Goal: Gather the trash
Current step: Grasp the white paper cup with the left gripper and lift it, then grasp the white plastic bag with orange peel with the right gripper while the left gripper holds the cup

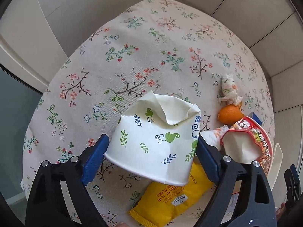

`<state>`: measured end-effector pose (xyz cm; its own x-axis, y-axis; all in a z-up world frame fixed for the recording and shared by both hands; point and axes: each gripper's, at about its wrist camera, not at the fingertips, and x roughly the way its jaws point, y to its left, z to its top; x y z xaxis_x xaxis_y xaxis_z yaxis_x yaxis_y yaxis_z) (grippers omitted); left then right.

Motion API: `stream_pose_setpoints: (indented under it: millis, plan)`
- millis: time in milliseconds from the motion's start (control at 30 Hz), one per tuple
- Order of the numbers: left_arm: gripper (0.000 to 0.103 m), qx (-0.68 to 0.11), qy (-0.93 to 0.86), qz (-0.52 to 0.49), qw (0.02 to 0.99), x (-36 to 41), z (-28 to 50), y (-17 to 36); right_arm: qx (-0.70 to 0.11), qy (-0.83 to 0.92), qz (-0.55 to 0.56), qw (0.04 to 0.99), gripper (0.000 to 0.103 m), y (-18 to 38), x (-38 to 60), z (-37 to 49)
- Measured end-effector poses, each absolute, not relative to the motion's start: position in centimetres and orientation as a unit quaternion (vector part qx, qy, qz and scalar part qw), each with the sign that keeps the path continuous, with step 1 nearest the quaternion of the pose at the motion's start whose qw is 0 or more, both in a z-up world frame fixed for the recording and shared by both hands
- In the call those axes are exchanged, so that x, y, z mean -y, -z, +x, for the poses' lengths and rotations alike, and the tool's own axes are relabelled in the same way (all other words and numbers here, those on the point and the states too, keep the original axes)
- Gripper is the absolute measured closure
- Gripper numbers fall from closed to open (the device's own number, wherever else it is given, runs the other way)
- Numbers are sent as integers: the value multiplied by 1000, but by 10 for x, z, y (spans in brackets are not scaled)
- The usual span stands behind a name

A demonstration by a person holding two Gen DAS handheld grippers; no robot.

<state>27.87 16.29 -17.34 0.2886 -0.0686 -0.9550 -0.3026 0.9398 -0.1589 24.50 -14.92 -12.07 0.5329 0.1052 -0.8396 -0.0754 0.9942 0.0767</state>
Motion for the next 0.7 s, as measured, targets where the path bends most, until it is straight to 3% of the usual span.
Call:
stream_pose_setpoints:
  millis: [200,600,700]
  plan:
    - [18,-547,-57,-179,816,-156,272,137,-486,-82,14,870,9,122,131,246]
    - [17,-479,-25,-225,848,-156,271,83,-529,-141,144,824,9,139,97,313]
    - [17,-477,-26,-224,849,-161,270,78,-535,-137,110,826,9,137,82,341]
